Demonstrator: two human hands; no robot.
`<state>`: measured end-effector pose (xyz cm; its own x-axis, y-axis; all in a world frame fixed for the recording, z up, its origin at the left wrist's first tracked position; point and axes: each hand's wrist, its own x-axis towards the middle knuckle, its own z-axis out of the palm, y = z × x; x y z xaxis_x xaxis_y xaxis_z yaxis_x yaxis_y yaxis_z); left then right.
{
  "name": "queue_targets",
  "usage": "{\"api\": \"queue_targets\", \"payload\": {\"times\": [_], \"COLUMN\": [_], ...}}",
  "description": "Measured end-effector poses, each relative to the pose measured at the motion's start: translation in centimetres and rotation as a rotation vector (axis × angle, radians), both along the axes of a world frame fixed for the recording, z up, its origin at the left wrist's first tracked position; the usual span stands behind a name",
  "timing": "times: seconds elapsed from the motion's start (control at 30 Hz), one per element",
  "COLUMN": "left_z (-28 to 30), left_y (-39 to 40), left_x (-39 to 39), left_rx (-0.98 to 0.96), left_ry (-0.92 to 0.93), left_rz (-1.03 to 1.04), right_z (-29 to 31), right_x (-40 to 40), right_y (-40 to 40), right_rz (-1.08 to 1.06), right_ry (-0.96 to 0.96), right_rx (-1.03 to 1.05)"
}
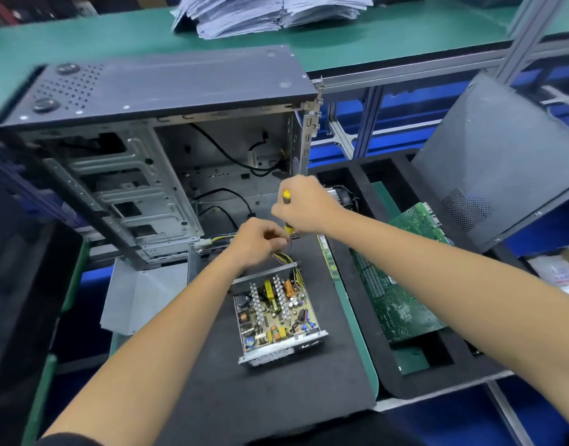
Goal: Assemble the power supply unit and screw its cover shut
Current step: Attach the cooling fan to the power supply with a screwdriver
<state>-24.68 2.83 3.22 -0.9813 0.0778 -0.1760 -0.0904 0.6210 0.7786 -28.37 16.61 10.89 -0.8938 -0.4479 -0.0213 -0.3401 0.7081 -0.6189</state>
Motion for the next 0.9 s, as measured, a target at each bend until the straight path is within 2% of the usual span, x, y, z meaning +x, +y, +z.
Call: {"api": "queue_targets", "payload": {"times": [0.23,0.9], "left_z": [0.8,-0.2], "left_y": [-1.9,-1.5], "left_x": [3.1,4.5], "left_rx": [0.063,0.049], "left_ry": [0.017,0.039], "left_rz": [0.009,0.026], "right_z": [3.6,3.0], "right_x": [1.8,3.4], "right_y": [-1.4,-1.2], "right_rz": [-0.019,-0.029], "right_ry": [0.082,0.053], "right_rx": [-0.205,-0.181]}}
